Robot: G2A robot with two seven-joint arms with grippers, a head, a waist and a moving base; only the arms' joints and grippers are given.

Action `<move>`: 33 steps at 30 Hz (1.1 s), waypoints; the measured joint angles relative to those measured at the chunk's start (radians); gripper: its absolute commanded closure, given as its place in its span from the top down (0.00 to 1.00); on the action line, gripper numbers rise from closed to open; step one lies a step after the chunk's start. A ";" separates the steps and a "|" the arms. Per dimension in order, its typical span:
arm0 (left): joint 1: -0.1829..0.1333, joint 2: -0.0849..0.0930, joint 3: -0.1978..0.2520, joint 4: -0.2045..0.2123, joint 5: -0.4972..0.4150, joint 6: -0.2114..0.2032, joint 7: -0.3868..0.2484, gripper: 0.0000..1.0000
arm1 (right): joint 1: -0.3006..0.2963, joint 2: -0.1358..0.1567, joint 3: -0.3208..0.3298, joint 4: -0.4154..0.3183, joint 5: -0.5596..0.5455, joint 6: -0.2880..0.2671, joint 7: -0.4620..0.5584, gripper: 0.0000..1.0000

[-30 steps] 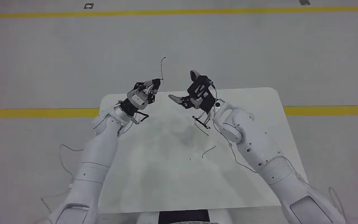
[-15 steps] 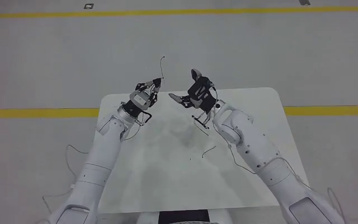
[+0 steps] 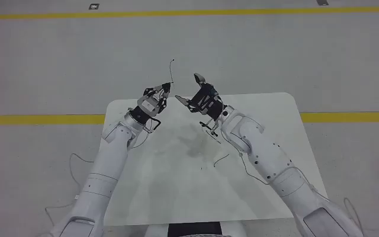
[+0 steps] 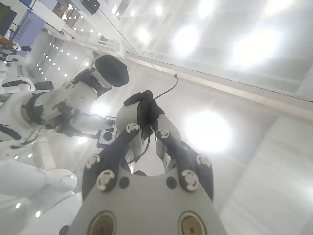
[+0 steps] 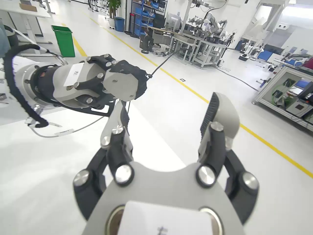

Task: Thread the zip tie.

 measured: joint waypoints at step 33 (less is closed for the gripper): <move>0.000 0.000 0.000 0.000 0.000 0.000 0.000 0.00 | 0.006 -0.044 -0.011 0.020 -0.001 -0.028 -0.012 0.15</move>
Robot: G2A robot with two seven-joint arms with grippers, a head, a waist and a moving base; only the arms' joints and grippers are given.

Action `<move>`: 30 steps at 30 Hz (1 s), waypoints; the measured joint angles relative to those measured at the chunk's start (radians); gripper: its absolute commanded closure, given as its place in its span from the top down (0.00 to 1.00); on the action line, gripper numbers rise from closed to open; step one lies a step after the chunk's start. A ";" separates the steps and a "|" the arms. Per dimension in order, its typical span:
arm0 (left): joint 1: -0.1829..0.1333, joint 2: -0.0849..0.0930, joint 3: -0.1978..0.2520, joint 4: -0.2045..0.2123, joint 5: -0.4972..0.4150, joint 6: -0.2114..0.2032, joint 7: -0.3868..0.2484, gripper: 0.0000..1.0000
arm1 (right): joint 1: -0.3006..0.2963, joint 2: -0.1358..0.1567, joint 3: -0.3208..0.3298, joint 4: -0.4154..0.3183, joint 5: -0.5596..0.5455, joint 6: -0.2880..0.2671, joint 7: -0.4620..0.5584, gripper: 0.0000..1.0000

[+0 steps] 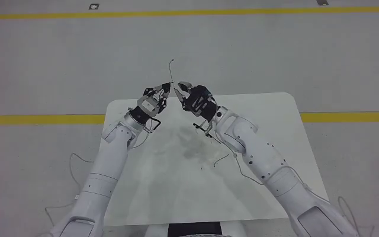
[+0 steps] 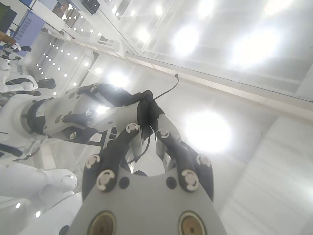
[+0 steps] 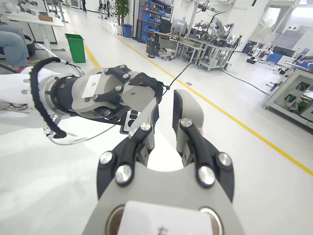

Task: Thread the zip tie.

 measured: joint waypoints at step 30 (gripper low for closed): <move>0.000 0.000 0.000 0.000 0.000 0.000 0.000 0.00 | 0.012 -0.030 0.006 0.024 -0.027 -0.006 0.001 0.09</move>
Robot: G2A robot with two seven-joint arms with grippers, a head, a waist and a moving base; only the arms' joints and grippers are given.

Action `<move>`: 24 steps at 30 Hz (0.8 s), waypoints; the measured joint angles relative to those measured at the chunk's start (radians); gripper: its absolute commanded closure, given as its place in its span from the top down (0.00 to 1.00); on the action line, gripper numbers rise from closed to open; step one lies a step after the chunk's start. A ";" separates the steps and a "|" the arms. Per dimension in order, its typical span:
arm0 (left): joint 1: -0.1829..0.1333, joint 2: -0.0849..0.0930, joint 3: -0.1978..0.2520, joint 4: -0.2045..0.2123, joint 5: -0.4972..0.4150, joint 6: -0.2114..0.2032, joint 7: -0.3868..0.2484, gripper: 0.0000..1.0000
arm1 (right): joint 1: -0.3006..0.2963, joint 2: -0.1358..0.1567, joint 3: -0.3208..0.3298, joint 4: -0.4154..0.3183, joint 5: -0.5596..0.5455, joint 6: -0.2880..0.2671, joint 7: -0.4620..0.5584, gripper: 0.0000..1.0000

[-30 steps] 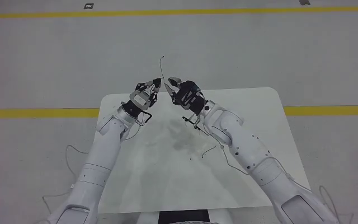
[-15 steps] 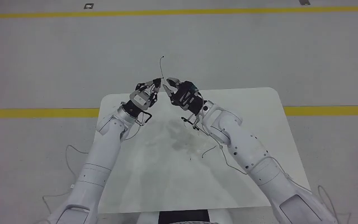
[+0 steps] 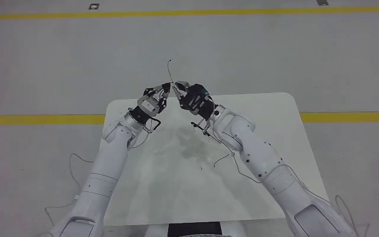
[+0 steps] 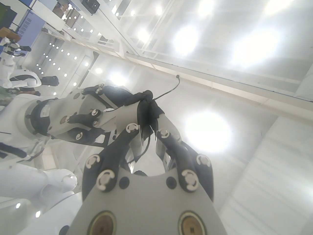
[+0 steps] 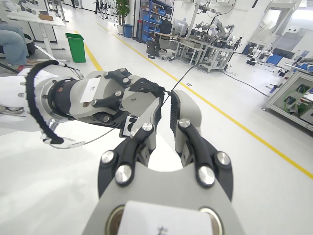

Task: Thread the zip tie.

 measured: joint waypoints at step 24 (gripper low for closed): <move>0.000 0.000 0.000 0.000 0.000 0.000 0.000 0.00 | -0.005 -0.013 0.029 0.030 -0.026 -0.010 -0.002 0.00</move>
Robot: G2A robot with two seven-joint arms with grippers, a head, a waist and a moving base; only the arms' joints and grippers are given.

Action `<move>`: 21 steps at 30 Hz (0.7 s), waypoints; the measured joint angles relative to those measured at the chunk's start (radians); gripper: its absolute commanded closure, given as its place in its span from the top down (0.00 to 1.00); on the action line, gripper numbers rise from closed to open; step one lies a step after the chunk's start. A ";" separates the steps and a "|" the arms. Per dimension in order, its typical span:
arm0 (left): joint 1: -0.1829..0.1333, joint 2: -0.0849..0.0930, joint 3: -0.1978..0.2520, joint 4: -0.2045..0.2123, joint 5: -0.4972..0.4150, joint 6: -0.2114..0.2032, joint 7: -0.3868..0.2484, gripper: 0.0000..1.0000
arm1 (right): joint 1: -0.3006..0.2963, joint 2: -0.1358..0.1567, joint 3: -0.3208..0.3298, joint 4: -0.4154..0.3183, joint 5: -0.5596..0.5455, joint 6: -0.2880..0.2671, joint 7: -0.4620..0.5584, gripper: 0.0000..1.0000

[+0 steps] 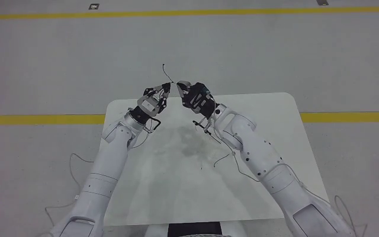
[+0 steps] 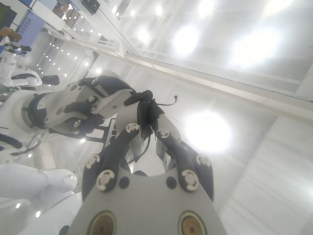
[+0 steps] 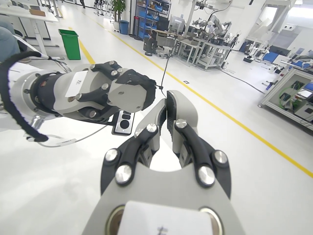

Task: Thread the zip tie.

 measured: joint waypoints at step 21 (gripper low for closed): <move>0.000 0.000 0.000 0.000 0.000 0.000 0.000 0.00 | -0.011 -0.007 0.018 0.021 -0.014 -0.019 0.010 0.00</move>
